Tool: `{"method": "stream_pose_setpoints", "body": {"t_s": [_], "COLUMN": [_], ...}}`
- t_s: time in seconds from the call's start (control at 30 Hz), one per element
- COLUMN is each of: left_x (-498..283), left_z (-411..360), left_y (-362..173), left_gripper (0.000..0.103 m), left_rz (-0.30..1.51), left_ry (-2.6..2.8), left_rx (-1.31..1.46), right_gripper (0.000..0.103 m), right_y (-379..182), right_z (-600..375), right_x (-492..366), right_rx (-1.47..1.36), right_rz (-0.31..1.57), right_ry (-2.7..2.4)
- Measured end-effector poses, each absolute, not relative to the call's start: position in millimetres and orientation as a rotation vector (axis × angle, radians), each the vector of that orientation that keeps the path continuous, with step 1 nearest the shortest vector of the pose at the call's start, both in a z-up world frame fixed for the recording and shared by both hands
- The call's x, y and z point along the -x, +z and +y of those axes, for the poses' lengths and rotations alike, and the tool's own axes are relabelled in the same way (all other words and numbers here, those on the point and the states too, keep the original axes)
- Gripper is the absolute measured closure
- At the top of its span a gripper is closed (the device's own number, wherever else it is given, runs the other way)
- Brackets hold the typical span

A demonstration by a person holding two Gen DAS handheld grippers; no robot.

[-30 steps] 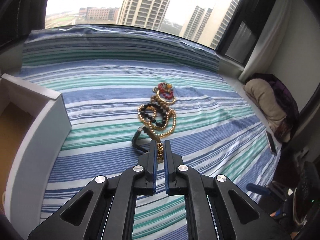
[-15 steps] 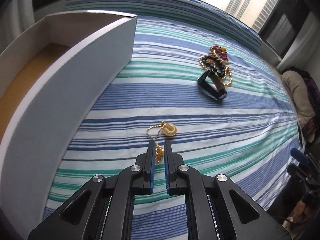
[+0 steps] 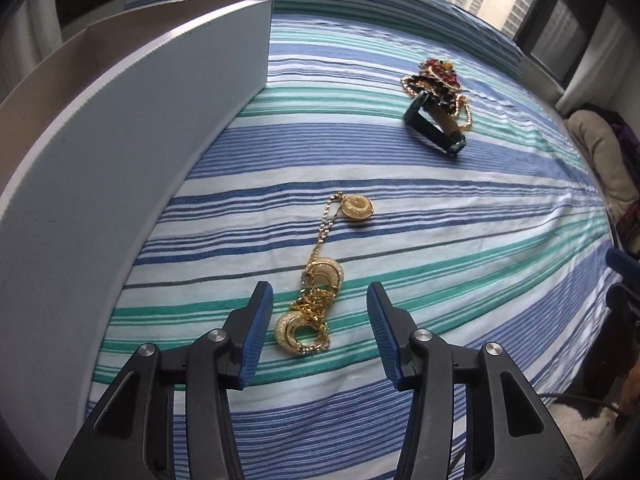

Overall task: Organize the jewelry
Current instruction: 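Grasp the gold chain pendant with the left tool, then lift the gold pendant with the left tool while the right tool grasps the black watch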

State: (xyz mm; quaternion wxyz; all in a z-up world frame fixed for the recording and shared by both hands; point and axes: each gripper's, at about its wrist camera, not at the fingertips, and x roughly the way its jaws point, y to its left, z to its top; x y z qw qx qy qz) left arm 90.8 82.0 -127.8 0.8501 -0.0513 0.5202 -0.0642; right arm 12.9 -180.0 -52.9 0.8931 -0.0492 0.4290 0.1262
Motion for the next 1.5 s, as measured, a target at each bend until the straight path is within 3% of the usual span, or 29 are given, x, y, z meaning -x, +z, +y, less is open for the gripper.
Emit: {"method": "stream_pose_setpoints", "body": {"t_s": [0.1, 0.2, 0.33, 0.43, 0.57, 0.77, 1.07, 1.2, 1.5], "left_x": [-90, -90, -91, -91, -88, -83, -75, -70, -48], "left_z": [80, 81, 84, 87, 94, 113, 136, 141, 151], "left_y": [-134, -134, -133, -127, -114, -105, -97, -91, -38], "left_gripper": [0.054, 0.078, 0.086, 0.102, 0.103, 0.103, 0.103, 0.103, 0.103], "left_rz": [1.111, 1.102, 1.101, 1.091, 1.047, 1.032, 1.028, 1.023, 0.932], "left_ry": [-0.139, -0.125, -0.137, -0.132, -0.119, -0.113, -0.118, -0.112, -0.139], "left_rx": [0.102, 0.090, 0.117, 0.154, 0.186, 0.268, 0.371, 0.394, 0.460], "right_gripper": [0.039, 0.039, 0.039, 0.039, 0.039, 0.039, 0.047, 0.093, 0.097], "right_y": [-52, -56, -57, -53, -41, -46, -118, -131, -48], "right_z": [-179, -180, -180, -186, -210, -173, -94, -96, -121], "right_x": [-12, -14, -17, -29, -77, -172, -239, -242, -190], "right_rx": [0.110, 0.098, 0.093, 0.043, -0.081, 0.003, 0.408, 0.408, 0.210], "right_rz": [0.886, 0.900, 0.906, 0.921, 0.932, 1.031, 1.208, 1.213, 1.070], "right_ry": [0.260, 0.256, 0.263, 0.304, 0.309, 0.451, 0.462, 0.439, 0.541]}}
